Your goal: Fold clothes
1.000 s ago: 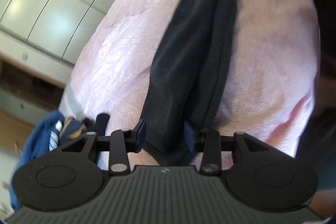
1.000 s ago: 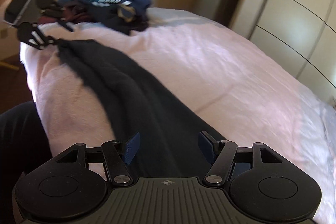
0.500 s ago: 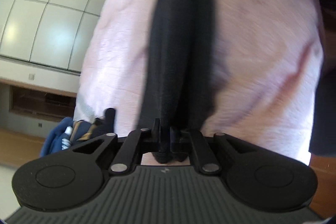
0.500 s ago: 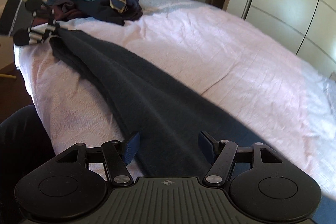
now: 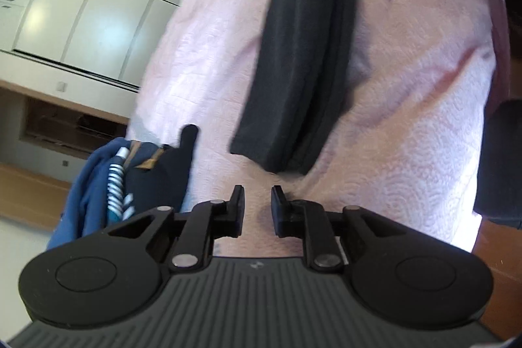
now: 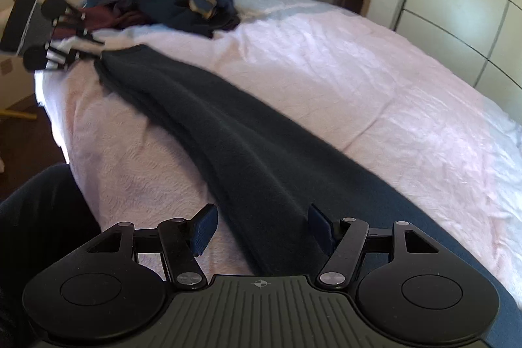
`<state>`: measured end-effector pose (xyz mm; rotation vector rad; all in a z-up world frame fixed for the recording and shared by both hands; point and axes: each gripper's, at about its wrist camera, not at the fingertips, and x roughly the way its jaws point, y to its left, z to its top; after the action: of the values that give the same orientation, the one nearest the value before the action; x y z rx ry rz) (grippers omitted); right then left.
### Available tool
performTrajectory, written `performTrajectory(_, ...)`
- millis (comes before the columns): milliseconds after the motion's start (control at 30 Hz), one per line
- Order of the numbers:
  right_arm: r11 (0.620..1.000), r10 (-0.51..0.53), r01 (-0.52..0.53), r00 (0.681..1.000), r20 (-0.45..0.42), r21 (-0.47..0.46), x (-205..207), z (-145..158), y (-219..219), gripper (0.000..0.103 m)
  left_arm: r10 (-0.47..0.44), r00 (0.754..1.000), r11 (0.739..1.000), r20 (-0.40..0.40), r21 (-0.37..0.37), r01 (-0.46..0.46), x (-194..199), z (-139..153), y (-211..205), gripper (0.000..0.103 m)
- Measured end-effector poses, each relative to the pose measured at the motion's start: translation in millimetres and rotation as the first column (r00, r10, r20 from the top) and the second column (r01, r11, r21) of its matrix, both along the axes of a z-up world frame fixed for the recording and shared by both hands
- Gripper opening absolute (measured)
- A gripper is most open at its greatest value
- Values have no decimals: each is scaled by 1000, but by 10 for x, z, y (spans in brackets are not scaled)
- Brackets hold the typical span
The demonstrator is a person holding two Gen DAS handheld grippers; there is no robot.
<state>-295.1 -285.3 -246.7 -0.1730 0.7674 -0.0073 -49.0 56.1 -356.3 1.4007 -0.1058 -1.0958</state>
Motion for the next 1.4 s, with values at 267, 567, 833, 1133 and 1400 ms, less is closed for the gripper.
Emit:
performTrajectory(267,997,-76,75,997,-21,-34,-354,-19,-94,65,-195,980,976,-41,-109,190,-673,102,-242,35)
performTrajectory(567,892,-449,452,890,82,-20,-1427,29,-379,65,-389,921,917,-36,-116,383,-1333,-43,-814,43)
performTrajectory(833,783,-599,605,796,85,-146,-1544,-221,-518,65,-405,914,912,-36,-83,401,-1360,-127,-1175,45)
performTrajectory(1133,746,-610,565,792,-20,-353,-1888,-54,-426,65,-353,935,936,-43,-28,352,-1311,-261,-1168,41)
performTrajectory(1400,784,-578,538,814,-49,-311,-1963,-155,-279,65,-248,968,968,-39,-42,246,-1221,-155,-908,43)
